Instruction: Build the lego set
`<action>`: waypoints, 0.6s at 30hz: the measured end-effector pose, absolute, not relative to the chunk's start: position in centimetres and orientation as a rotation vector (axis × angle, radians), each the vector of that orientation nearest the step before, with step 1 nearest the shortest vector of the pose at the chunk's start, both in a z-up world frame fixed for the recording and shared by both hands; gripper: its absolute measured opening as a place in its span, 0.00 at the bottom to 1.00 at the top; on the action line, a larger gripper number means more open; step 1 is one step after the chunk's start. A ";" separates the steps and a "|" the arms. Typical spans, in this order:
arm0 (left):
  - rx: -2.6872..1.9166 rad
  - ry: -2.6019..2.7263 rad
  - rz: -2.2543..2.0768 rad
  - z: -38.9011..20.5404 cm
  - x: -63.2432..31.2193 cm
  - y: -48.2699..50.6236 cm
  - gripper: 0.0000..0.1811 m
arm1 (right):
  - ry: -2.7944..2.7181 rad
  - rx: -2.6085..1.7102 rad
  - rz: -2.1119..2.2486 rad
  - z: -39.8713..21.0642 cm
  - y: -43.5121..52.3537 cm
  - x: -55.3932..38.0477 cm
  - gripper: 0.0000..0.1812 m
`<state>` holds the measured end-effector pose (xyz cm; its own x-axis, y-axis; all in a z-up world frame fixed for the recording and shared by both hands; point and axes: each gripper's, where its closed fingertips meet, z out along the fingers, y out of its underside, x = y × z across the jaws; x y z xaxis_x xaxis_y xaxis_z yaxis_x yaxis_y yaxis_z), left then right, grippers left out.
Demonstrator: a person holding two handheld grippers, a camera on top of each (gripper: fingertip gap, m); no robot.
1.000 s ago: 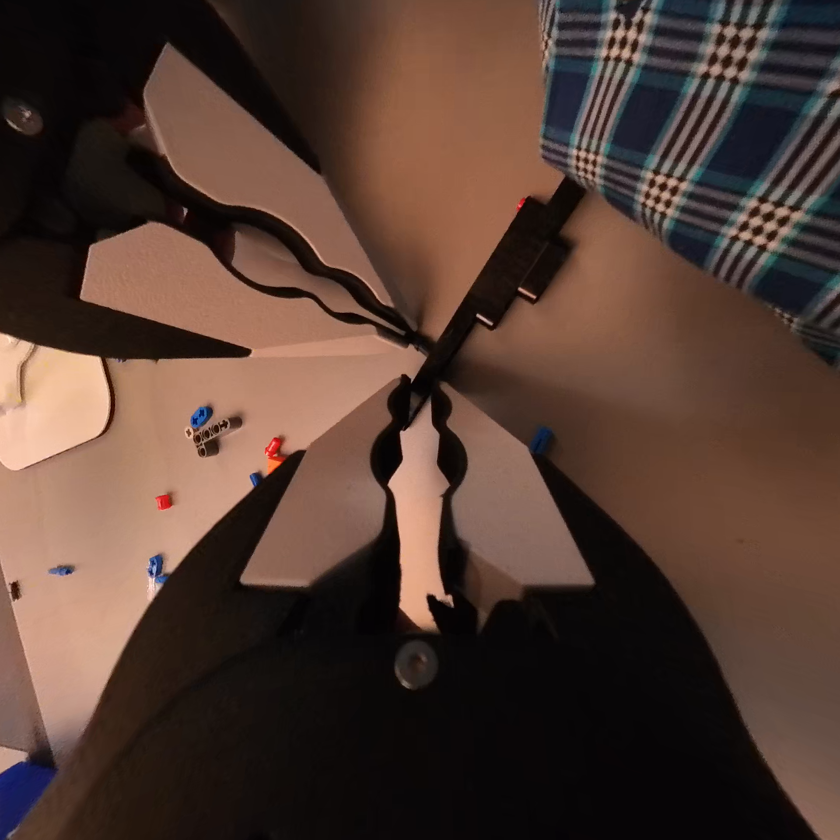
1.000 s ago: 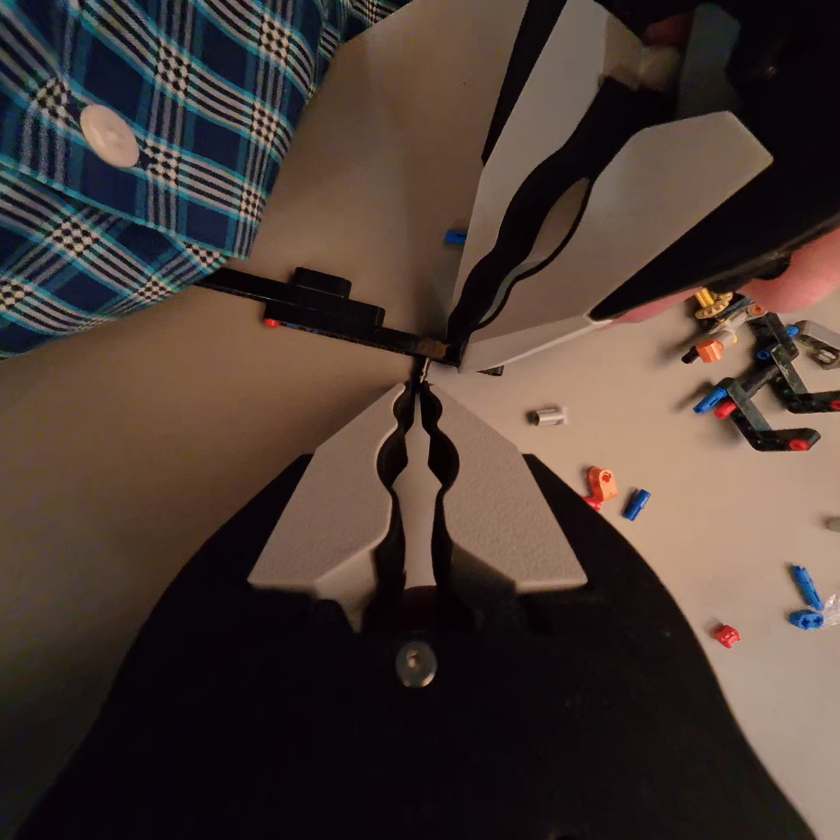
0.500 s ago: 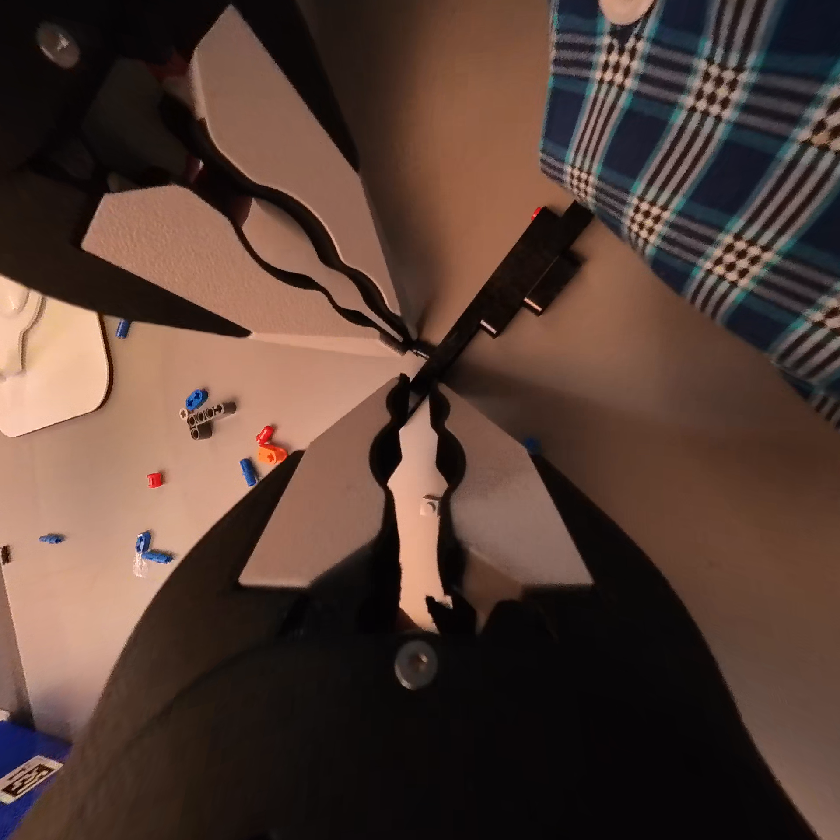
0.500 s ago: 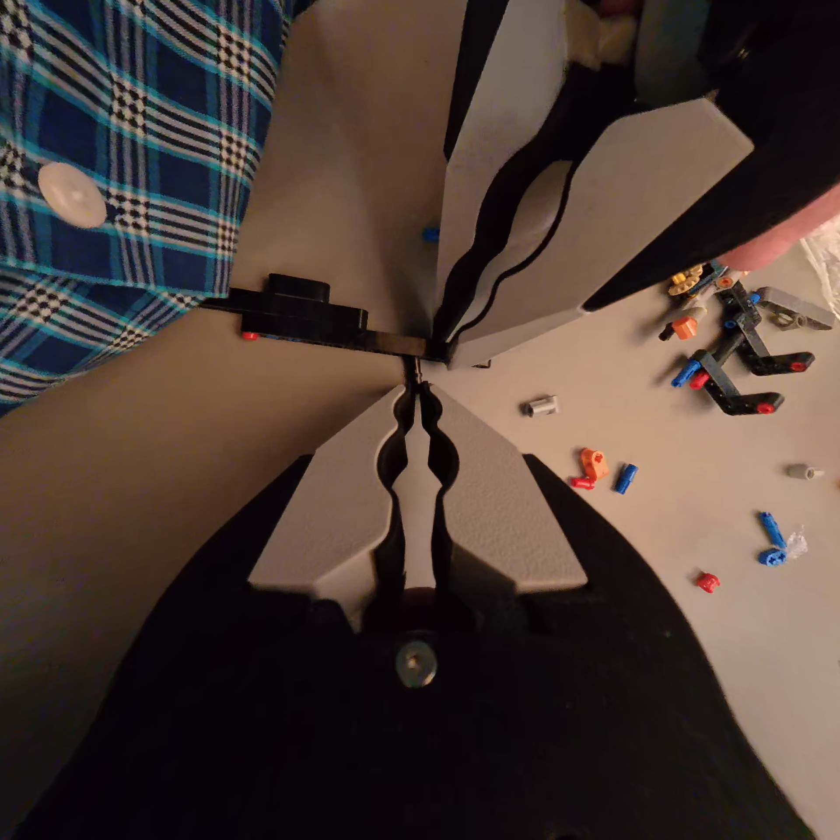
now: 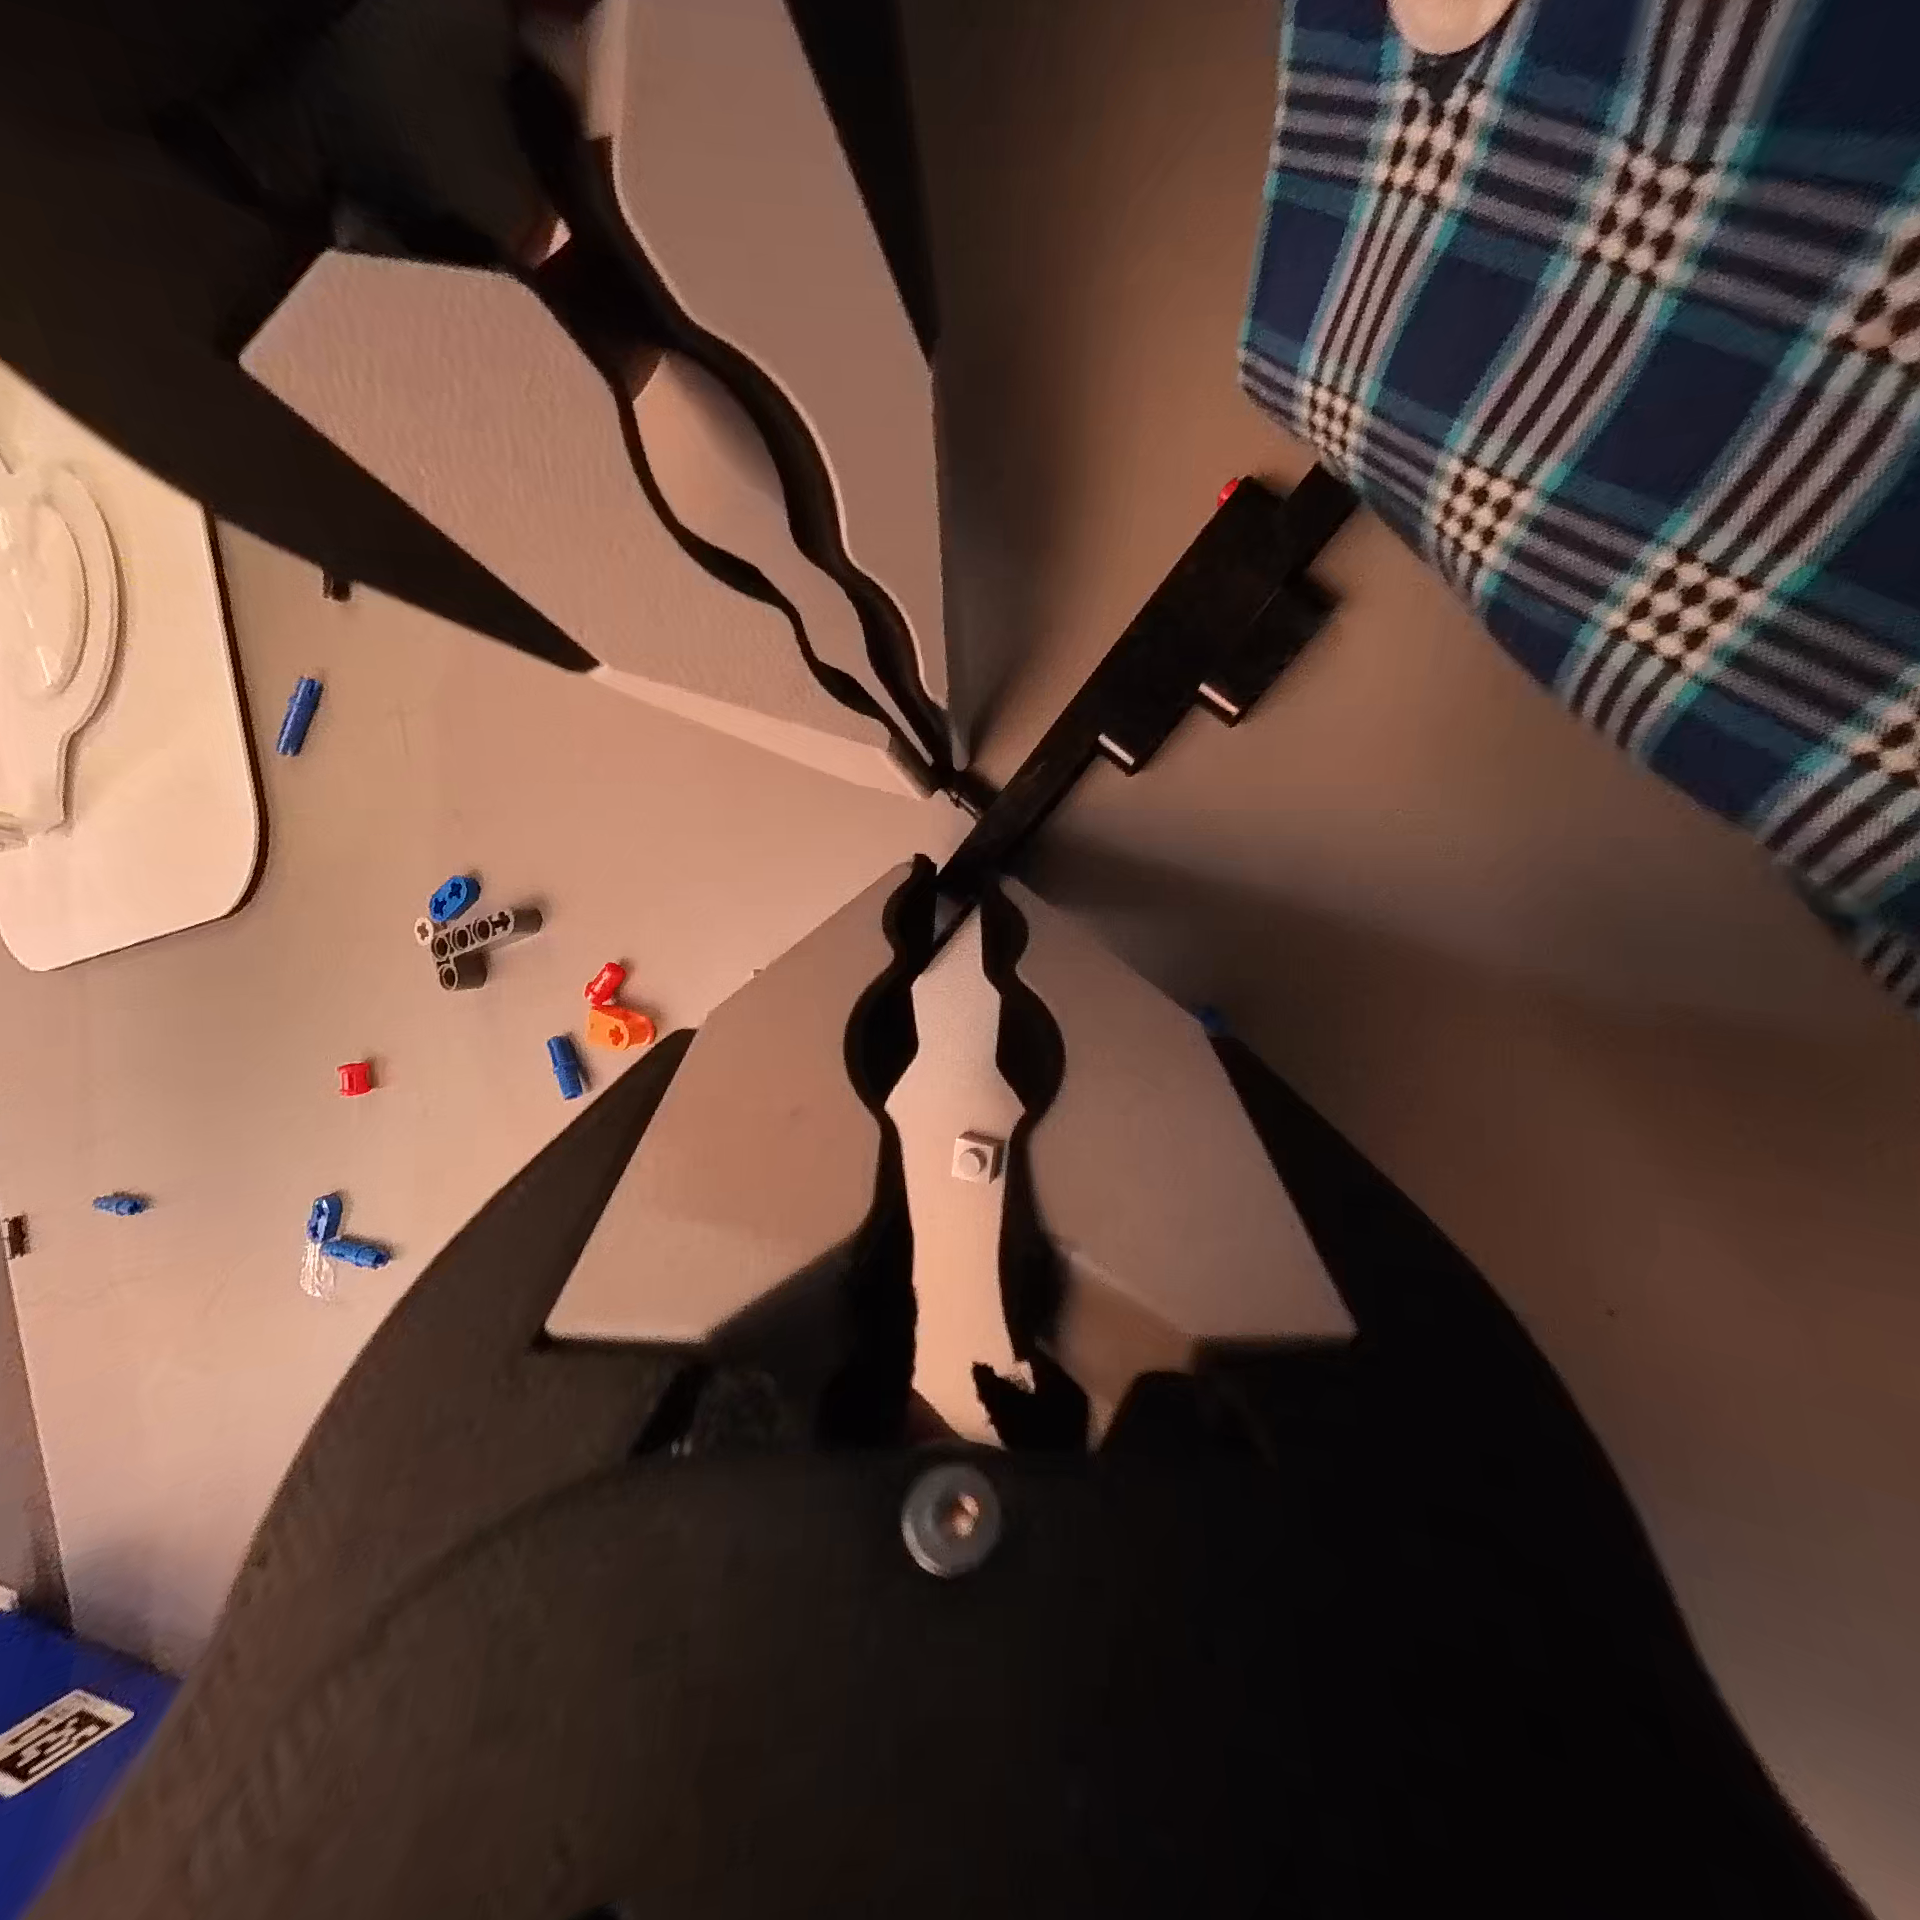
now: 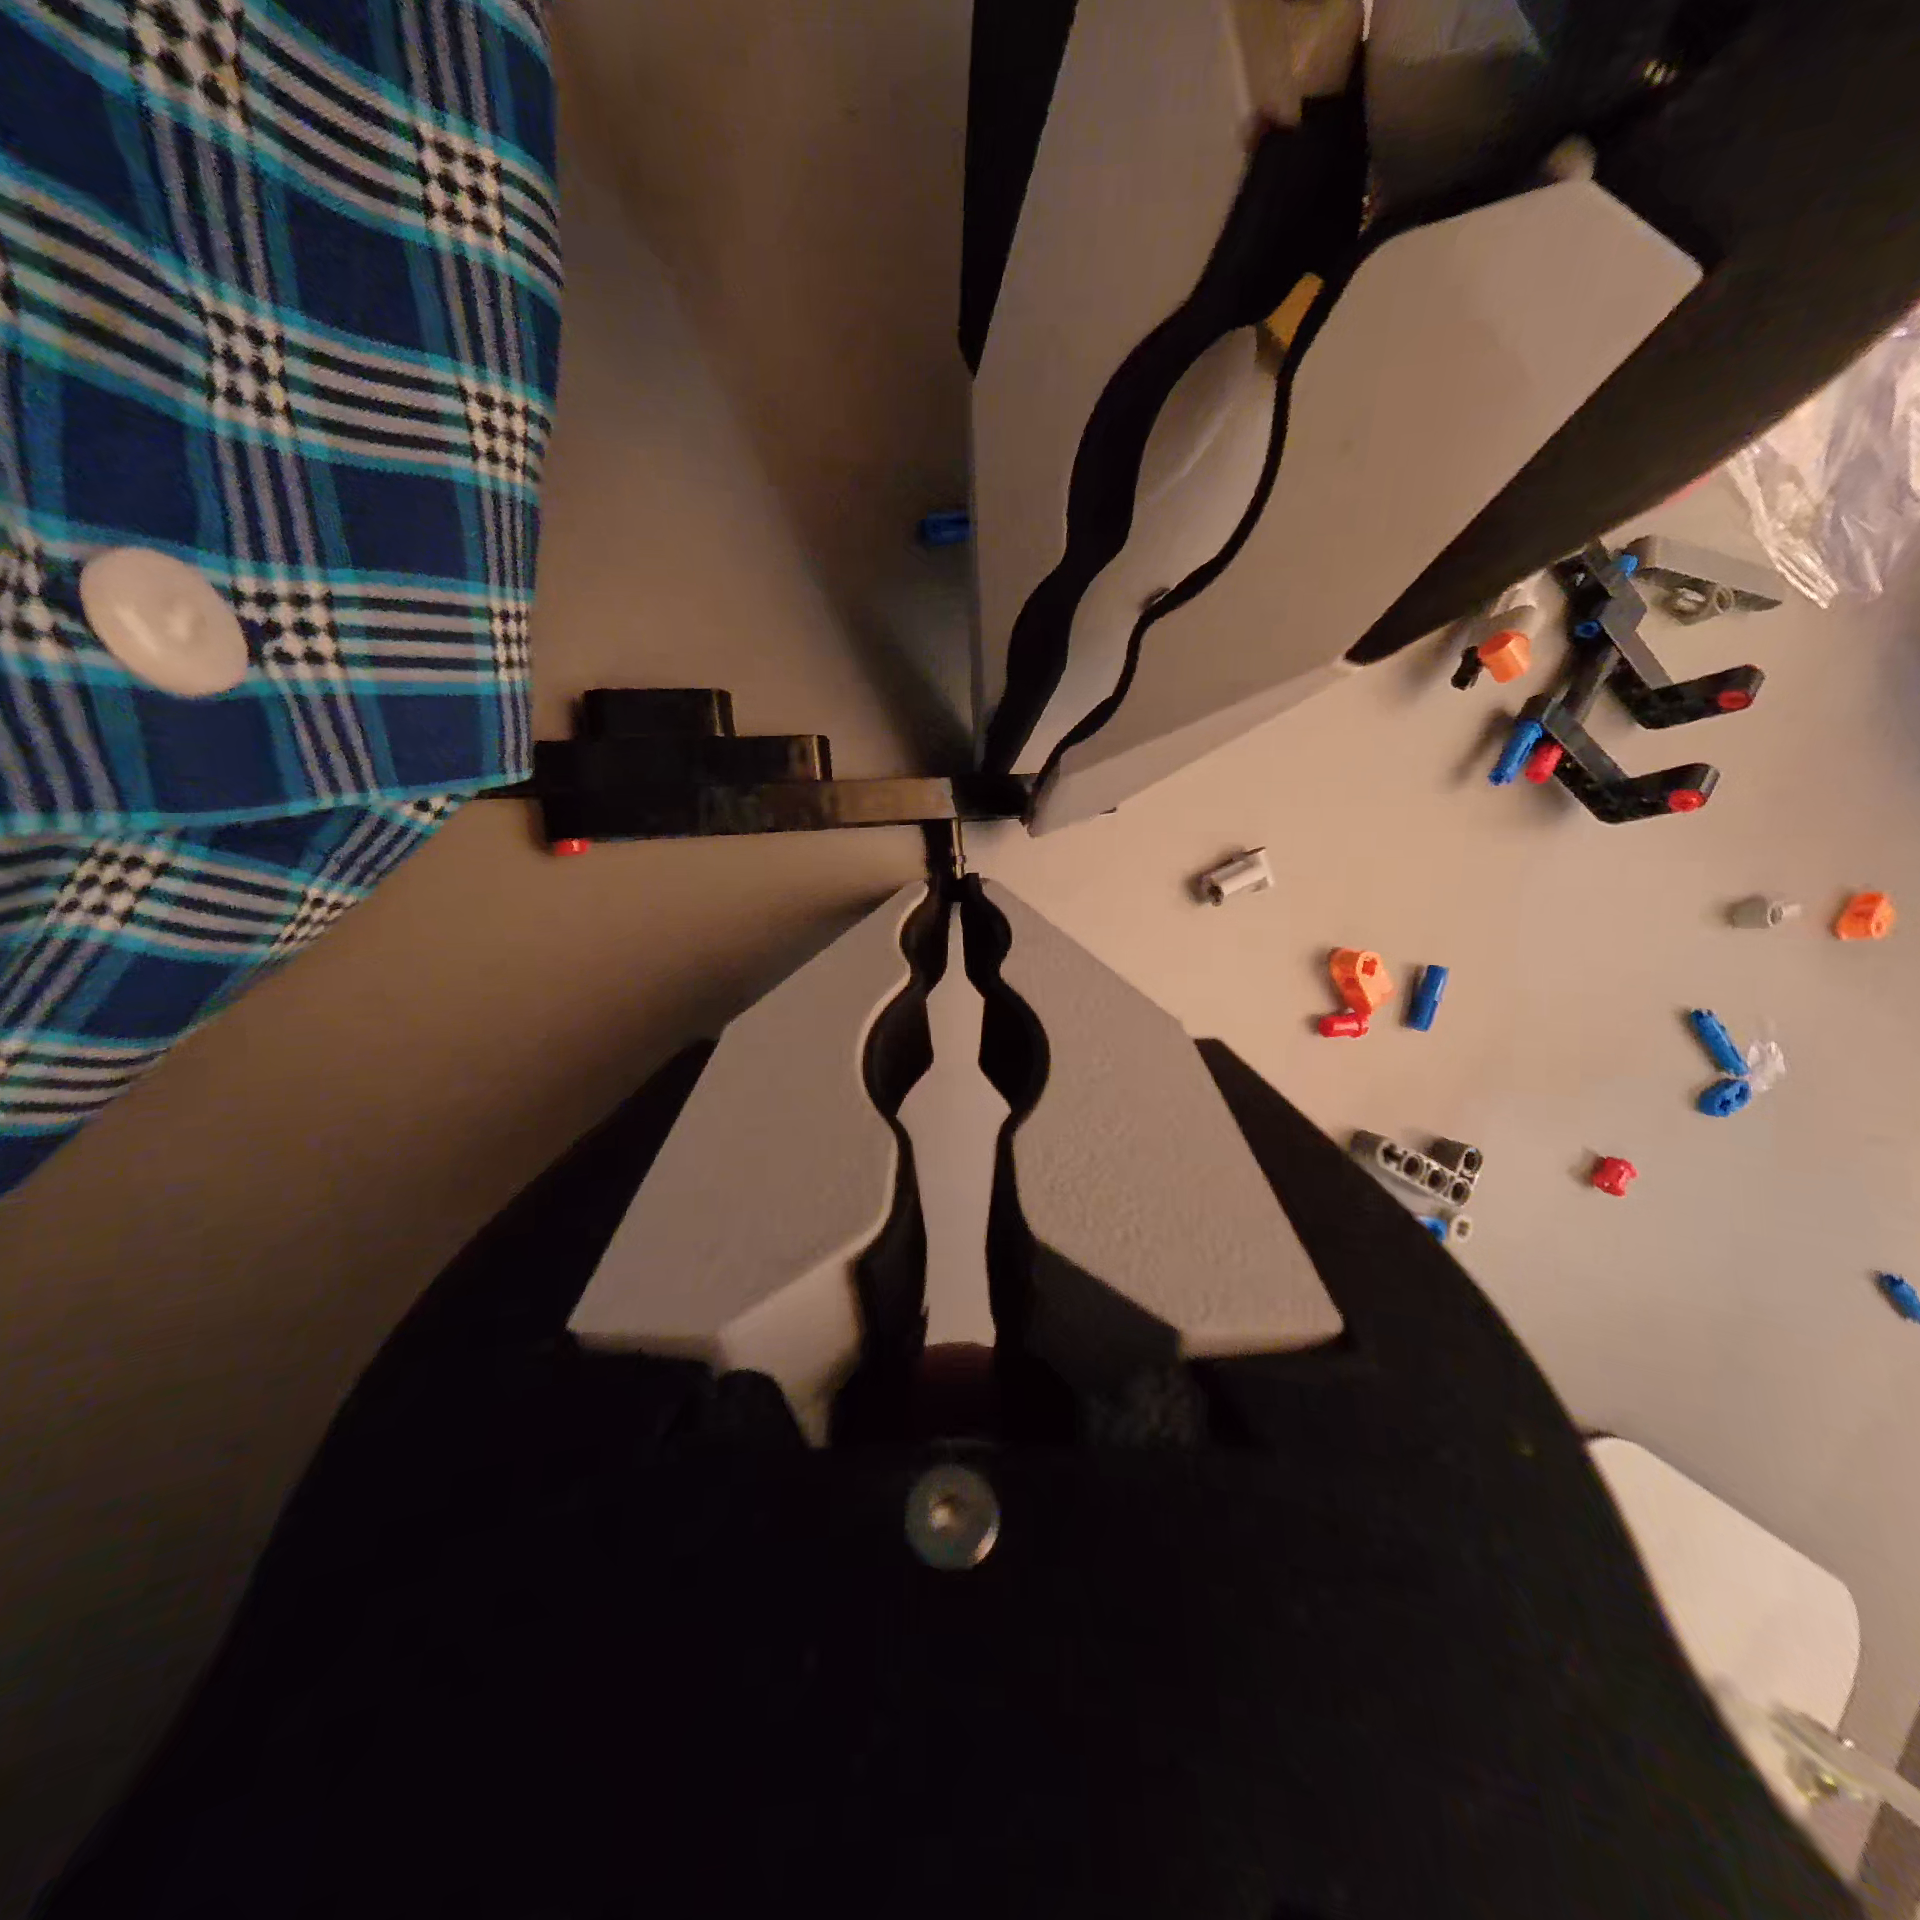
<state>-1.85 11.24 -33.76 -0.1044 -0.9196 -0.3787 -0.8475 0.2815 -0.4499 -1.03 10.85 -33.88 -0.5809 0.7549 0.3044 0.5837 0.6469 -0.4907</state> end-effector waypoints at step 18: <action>-1.605 1.915 -0.144 -33.7 -1.7 11.1 0.02 | -2.301 -1.131 0.529 -33.9 10.5 -1.3 0.00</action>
